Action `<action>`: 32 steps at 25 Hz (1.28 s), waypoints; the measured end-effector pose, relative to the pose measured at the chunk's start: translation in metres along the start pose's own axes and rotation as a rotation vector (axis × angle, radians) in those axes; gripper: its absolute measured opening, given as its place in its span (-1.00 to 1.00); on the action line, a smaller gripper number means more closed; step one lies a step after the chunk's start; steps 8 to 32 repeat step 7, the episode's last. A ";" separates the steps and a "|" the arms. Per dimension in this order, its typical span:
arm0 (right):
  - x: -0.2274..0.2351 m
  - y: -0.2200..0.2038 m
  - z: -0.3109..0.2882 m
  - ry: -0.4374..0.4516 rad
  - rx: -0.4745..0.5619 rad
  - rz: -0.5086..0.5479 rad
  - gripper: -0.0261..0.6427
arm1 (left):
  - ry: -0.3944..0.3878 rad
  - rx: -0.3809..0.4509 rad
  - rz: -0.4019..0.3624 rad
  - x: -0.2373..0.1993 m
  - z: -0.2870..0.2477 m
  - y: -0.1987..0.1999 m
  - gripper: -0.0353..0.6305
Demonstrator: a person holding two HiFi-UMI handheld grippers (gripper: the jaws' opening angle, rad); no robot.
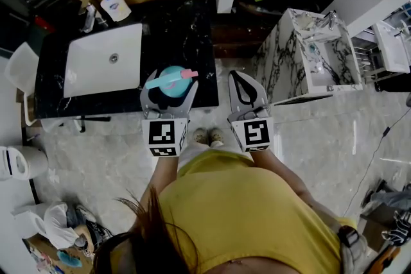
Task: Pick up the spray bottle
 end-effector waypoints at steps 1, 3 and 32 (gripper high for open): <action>0.000 0.000 0.000 -0.001 -0.001 0.000 -0.92 | -0.001 0.001 0.000 0.000 0.000 0.000 0.32; 0.000 0.000 0.001 -0.002 -0.003 -0.001 -0.92 | -0.003 0.000 -0.001 0.001 0.000 0.001 0.32; 0.000 0.001 0.000 -0.001 -0.005 0.004 -0.92 | -0.007 0.001 -0.001 0.001 -0.001 0.002 0.32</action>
Point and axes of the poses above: the fingertips, and each gripper's own axes: z backward along the fingers, x to its right, y out of its top, the point moved 5 cm from there along z, backward along the fingers, and after that the axes turned 10 degrees about -y, right-handed, at the moved point
